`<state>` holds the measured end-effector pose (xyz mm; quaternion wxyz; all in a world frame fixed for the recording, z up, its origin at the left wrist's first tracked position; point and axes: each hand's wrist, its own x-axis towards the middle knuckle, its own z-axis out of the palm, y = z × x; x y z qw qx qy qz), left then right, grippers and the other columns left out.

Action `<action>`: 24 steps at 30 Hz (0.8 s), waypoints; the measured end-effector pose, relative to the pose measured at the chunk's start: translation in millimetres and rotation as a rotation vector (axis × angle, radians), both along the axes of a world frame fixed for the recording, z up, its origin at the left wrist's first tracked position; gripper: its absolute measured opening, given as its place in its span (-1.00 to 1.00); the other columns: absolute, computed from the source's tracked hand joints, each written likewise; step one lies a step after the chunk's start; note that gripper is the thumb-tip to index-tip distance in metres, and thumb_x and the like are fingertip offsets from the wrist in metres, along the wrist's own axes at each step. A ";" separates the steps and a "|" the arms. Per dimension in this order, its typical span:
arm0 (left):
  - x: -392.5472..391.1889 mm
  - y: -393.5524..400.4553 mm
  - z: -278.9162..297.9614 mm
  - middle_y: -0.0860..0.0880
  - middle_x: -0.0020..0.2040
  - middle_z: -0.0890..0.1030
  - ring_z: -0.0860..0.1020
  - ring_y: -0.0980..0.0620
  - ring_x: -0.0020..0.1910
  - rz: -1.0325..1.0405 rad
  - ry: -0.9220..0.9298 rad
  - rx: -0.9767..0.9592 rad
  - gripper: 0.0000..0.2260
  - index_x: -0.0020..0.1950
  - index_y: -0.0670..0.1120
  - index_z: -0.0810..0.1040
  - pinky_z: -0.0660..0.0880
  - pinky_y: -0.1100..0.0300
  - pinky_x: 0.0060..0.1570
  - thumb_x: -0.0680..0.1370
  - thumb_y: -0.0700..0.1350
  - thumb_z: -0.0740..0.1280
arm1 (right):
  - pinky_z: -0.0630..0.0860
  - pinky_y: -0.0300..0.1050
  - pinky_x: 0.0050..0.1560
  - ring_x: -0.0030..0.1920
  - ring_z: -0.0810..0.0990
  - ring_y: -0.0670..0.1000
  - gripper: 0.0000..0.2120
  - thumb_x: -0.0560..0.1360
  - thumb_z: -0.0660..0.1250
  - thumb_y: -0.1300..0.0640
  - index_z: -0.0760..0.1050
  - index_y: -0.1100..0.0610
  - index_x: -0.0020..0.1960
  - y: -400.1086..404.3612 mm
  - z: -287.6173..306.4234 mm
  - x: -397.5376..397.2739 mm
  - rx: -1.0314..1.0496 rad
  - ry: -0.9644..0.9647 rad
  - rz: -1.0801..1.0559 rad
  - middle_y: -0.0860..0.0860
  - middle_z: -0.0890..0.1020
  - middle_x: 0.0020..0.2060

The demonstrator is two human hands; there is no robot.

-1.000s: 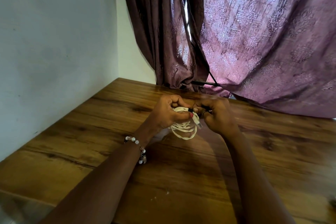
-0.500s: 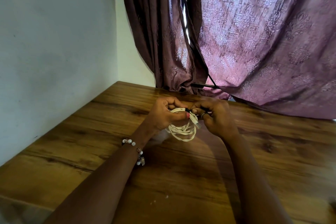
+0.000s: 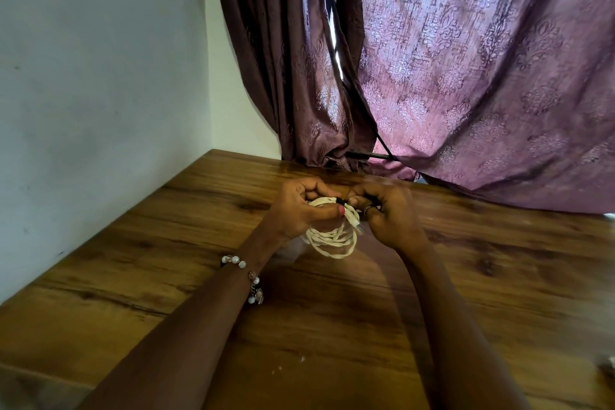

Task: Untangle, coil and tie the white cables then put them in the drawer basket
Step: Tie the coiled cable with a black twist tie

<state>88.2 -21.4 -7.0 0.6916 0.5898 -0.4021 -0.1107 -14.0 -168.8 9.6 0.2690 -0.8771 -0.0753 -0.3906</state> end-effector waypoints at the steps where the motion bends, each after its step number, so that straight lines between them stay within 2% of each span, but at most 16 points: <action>1: 1.0 0.0 0.0 -0.20 -0.17 0.67 0.61 -0.10 -0.19 -0.003 0.010 -0.007 -0.79 -0.15 -0.15 0.62 0.57 0.00 -0.11 0.33 -0.40 0.50 | 0.43 -0.37 -0.32 -0.31 0.55 -0.22 -0.85 0.42 0.29 0.34 0.61 0.17 -0.19 0.1 -1.9 1.3 0.032 0.014 -0.001 -0.16 0.59 -0.34; 3: 3.8 0.4 -0.5 -0.10 -0.21 0.68 0.62 -0.05 -0.21 -0.004 0.019 -0.008 -0.79 -0.16 -0.15 0.62 0.58 0.07 -0.15 0.33 -0.40 0.50 | 0.44 -0.30 -0.30 -0.31 0.53 -0.21 -0.85 0.45 0.27 0.32 0.58 0.14 -0.17 0.3 -5.3 3.6 0.068 0.048 0.005 -0.19 0.58 -0.32; 5: 4.7 0.9 -0.5 -0.07 -0.23 0.68 0.63 -0.02 -0.23 0.001 0.017 -0.008 -0.79 -0.17 -0.13 0.62 0.58 0.11 -0.18 0.34 -0.40 0.50 | 0.51 -0.15 -0.30 -0.30 0.53 -0.16 -0.82 0.47 0.25 0.37 0.56 0.16 -0.16 0.0 -8.6 4.9 0.129 0.063 0.007 -0.15 0.59 -0.30; 8: 3.3 1.0 0.0 -0.05 -0.26 0.69 0.64 0.03 -0.27 -0.012 0.046 -0.036 -0.78 -0.18 -0.13 0.62 0.59 0.17 -0.23 0.34 -0.42 0.49 | 0.57 0.07 -0.28 -0.24 0.57 0.02 -0.81 0.52 0.21 0.42 0.52 0.21 -0.15 -1.1 -10.4 2.9 0.365 0.081 0.041 0.07 0.60 -0.26; 10: 1.2 0.4 0.2 -0.04 -0.26 0.69 0.64 0.03 -0.27 -0.018 0.030 -0.033 -0.78 -0.18 -0.13 0.61 0.60 0.18 -0.24 0.33 -0.42 0.49 | 0.59 0.13 -0.25 -0.23 0.59 0.11 -0.88 0.50 0.24 0.34 0.53 0.21 -0.14 -0.8 -8.5 1.4 0.374 0.076 0.058 0.16 0.62 -0.23; 12: 1.1 -0.3 -0.6 -0.05 -0.25 0.69 0.64 0.02 -0.27 -0.024 0.019 -0.026 -0.78 -0.18 -0.13 0.62 0.59 0.16 -0.22 0.33 -0.42 0.49 | 0.58 0.06 -0.23 -0.21 0.61 0.09 -0.90 0.48 0.27 0.32 0.55 0.21 -0.15 -0.9 -4.3 -0.8 0.277 0.070 0.057 0.10 0.63 -0.24; 14: 2.2 -0.7 -0.9 -0.05 -0.26 0.69 0.63 0.04 -0.28 -0.019 0.047 -0.034 -0.78 -0.18 -0.13 0.61 0.59 0.17 -0.21 0.33 -0.42 0.49 | 0.59 -0.01 -0.22 -0.20 0.62 0.01 -0.87 0.48 0.29 0.39 0.57 0.22 -0.13 -0.8 1.3 -4.4 0.191 0.069 0.056 0.03 0.63 -0.25; 17: 4.5 -1.1 -1.4 -0.11 -0.25 0.68 0.62 -0.04 -0.26 -0.002 0.090 -0.056 -0.79 -0.20 -0.13 0.61 0.59 0.12 -0.19 0.33 -0.41 0.49 | 0.58 -0.11 -0.25 -0.22 0.62 -0.03 -0.84 0.46 0.30 0.41 0.59 0.20 -0.12 -0.5 6.6 -8.8 0.029 0.030 0.011 -0.02 0.64 -0.26; 22: 4.6 0.6 0.2 -0.19 -0.22 0.68 0.66 -0.06 -0.29 -0.045 0.163 -0.124 -0.85 -0.25 -0.05 0.66 0.61 0.02 -0.16 0.26 -0.26 0.51 | 0.34 -0.36 -0.35 -0.38 0.49 -0.08 -0.86 0.42 0.30 0.39 0.57 0.20 -0.13 4.7 9.7 -4.8 -0.216 -0.080 -0.069 0.00 0.59 -0.36; 24: 5.0 1.0 0.6 -0.14 -0.24 0.69 0.66 -0.02 -0.31 -0.042 0.161 -0.131 -0.85 -0.27 -0.04 0.66 0.61 0.06 -0.19 0.28 -0.27 0.50 | 0.26 -0.34 -0.36 -0.40 0.41 -0.12 -0.88 0.39 0.28 0.38 0.55 0.21 -0.16 7.5 10.3 -4.1 -0.246 -0.094 -0.091 -0.02 0.55 -0.39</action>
